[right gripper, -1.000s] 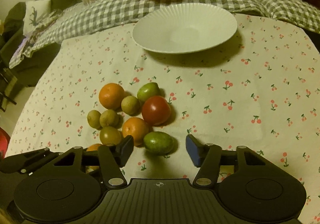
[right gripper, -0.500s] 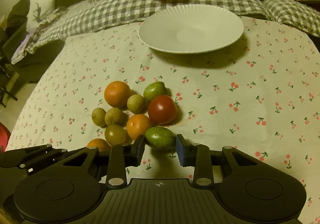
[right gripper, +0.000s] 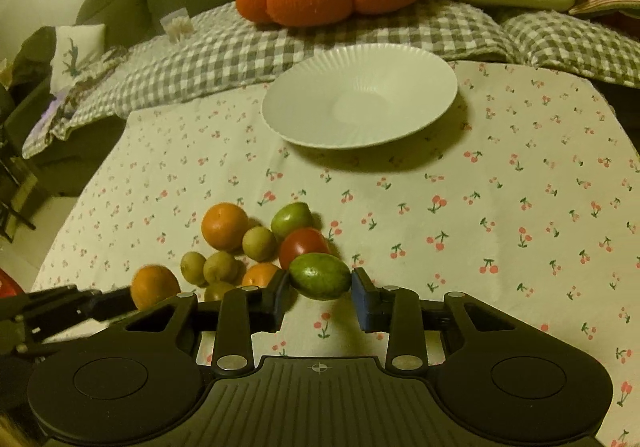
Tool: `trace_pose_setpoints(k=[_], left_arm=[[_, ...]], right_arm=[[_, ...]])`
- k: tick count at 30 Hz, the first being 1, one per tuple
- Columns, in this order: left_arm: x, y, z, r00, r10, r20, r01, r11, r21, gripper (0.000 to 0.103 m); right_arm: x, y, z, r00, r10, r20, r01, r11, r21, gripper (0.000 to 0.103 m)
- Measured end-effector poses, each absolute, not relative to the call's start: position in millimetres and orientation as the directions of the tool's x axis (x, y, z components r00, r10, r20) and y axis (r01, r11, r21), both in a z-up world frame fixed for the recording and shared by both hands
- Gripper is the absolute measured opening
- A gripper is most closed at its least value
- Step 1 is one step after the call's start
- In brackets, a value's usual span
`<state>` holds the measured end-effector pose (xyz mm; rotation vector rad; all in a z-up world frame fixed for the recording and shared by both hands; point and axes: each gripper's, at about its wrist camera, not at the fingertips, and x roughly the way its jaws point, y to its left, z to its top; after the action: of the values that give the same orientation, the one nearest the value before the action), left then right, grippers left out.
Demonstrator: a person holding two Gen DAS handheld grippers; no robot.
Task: Organize fruits
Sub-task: 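Lift both held fruits and carry them over the white plate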
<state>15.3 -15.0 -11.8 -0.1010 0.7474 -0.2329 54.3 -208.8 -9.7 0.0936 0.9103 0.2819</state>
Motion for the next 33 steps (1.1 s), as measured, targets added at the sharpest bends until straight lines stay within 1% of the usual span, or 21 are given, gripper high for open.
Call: trace_pose_setpoints(k=[11,17,20,25,33], left_arm=[[32,-15,-2,0.722,-0.244,-0.647,0.143,0.968,-0.206,0.030],[47,-19,4,0.733,-0.224,-0.642,0.143,0.974,-0.176,0.030],[56,-19,6,0.728,-0.220,-0.650,0.140,0.975,-0.173,0.030],[77,-18,12,0.723,-0.217,-0.656,0.143,0.976,-0.166,0.030],[121,-23,17,0.744,-0.260,-0.615,0.184,0.965,-0.186,0.030]], right_arm=[[65,-227,0,0.613,0.277,-0.740,-0.146,0.960,0.239,0.033],[77,-240,5,0.625,0.294,-0.723,-0.109,0.950,0.293,0.033],[82,-243,8,0.629,0.302,-0.716,-0.112,0.947,0.302,0.033],[92,-248,11,0.618,0.352,-0.703,-0.119,0.926,0.359,0.033],[117,-249,22,0.642,0.380,-0.666,-0.145,0.913,0.381,0.033]])
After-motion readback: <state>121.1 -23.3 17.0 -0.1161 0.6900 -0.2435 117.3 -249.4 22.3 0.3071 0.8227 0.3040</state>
